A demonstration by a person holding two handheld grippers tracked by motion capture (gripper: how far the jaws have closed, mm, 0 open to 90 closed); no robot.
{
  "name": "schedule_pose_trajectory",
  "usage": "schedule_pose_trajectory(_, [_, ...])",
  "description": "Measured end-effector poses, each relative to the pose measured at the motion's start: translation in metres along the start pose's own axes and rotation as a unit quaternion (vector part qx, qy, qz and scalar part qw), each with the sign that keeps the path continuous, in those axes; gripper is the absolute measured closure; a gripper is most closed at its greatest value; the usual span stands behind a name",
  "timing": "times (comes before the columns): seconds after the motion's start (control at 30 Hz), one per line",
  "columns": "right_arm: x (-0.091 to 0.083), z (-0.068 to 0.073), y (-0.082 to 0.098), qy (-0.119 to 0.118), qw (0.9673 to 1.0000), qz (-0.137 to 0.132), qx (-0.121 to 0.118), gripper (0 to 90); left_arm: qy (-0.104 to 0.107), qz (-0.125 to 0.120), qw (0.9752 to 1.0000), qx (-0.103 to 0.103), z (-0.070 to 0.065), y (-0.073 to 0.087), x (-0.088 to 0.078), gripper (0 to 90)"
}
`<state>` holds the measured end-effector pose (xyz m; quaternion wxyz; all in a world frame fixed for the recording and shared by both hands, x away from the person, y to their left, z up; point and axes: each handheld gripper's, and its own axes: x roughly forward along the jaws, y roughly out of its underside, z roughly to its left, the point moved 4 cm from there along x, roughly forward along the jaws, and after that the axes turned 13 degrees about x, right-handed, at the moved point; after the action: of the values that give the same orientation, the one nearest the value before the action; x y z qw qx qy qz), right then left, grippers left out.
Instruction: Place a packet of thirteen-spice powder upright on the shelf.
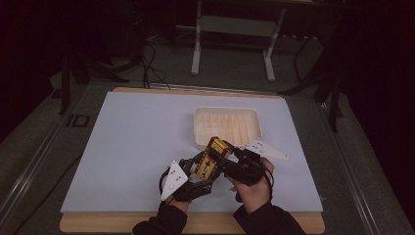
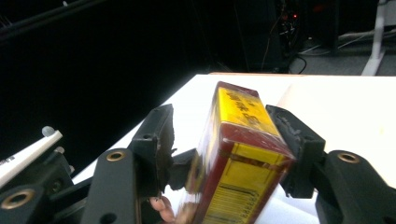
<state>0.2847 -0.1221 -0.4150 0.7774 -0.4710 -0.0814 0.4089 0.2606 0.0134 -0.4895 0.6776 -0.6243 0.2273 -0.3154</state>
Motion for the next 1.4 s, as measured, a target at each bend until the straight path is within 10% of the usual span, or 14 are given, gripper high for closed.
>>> schedule_pose_trajectory(0.33, [0.003,-0.003,-0.005,0.002,0.9990,0.021,0.039,67.2,-0.011,0.003,0.9999,-0.003,0.001,0.002,0.001,32.4])
schedule_pose_trajectory(1.03, [-0.006,0.012,-0.027,0.006,0.9999,-0.011,-0.008,67.7,-0.029,0.029,0.9991,0.009,0.006,-0.008,-0.001,15.5])
schedule_pose_trajectory(1.4, [-0.004,0.009,-0.038,0.047,0.9951,-0.045,-0.074,67.7,-0.014,0.061,0.9978,0.025,0.003,-0.012,-0.010,15.4])
